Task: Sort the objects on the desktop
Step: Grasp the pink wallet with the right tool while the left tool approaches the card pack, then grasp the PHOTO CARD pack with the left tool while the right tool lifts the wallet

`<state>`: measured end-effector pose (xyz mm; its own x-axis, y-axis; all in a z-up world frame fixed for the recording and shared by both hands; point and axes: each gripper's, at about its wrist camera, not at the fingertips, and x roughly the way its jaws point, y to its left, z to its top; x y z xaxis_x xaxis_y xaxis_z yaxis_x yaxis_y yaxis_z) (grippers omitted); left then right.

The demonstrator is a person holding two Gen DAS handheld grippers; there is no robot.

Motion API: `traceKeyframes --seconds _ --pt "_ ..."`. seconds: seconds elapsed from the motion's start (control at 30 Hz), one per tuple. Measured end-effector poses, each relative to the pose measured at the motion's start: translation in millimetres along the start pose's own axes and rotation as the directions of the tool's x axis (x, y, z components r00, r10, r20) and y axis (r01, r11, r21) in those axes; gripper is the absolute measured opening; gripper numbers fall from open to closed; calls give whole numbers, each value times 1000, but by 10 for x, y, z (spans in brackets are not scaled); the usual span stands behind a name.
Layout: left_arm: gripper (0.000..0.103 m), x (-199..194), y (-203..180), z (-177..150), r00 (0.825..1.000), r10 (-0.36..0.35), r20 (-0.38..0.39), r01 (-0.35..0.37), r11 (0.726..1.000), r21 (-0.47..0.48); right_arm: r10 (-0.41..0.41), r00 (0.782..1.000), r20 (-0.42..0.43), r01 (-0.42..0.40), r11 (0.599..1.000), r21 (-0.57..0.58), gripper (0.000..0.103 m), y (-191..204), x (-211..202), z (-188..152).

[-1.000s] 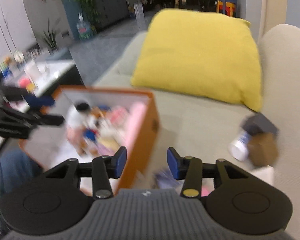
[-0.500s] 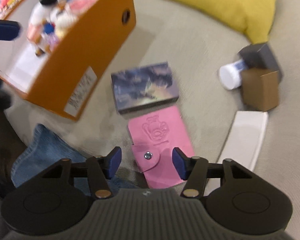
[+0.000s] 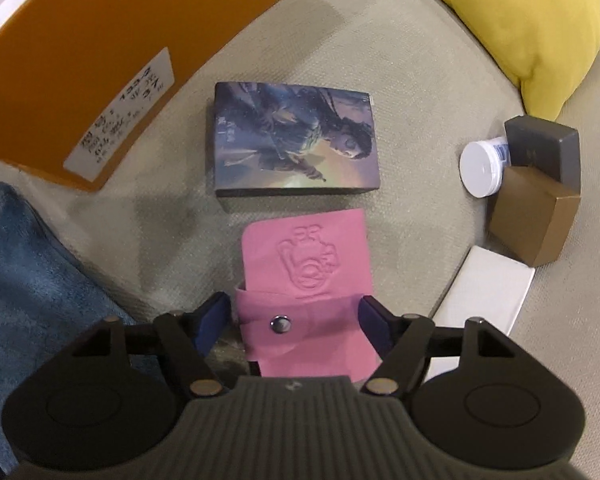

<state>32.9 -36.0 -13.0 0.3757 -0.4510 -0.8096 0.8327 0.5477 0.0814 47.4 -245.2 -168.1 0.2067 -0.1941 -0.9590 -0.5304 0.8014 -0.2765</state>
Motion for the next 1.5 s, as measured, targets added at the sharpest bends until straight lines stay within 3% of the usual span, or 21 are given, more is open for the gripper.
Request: traceKeyframes --seconds 0.1,0.3,0.53,0.6,0.7,0.9,1.03,1.23,1.3,1.4,1.5 --pt "65 5 -17 -14 1000 -2 1 2 1000 5 15 1000 20 -16 998 55 63 -101 -65 -33" --pt "65 102 -61 59 1000 -3 -18 3 999 39 113 984 135 -134 977 164 36 -422 -331 -179" --pt "65 474 -211 286 996 13 -85 -3 994 109 170 971 170 -217 923 316 35 -970 -324 -325" --pt "58 630 -265 333 991 25 -128 -7 991 135 220 959 178 -269 905 331 35 -1066 -266 -334" --pt "58 898 -327 401 983 38 -181 -7 985 172 228 958 174 -272 914 300 35 -1120 -204 -309" --pt "58 1377 -396 473 954 62 -294 -5 981 192 264 945 194 -313 904 291 35 -1251 -155 -343" --pt "58 1581 -465 486 930 119 -349 -42 974 222 230 957 177 -274 918 287 35 -1270 -200 -341" --pt "59 1720 -563 467 918 192 -348 -86 951 296 182 971 154 -224 915 337 34 -1454 -198 -391" --pt "65 1757 -587 455 914 213 -345 -101 943 316 161 980 120 -193 922 336 34 -1478 -109 -398" --pt "74 1828 -647 390 903 263 -339 -121 914 387 195 977 82 -211 918 336 32 -1454 51 -405" --pt "73 1833 -624 382 904 260 -339 -116 913 390 194 978 74 -207 927 313 33 -1379 94 -379"
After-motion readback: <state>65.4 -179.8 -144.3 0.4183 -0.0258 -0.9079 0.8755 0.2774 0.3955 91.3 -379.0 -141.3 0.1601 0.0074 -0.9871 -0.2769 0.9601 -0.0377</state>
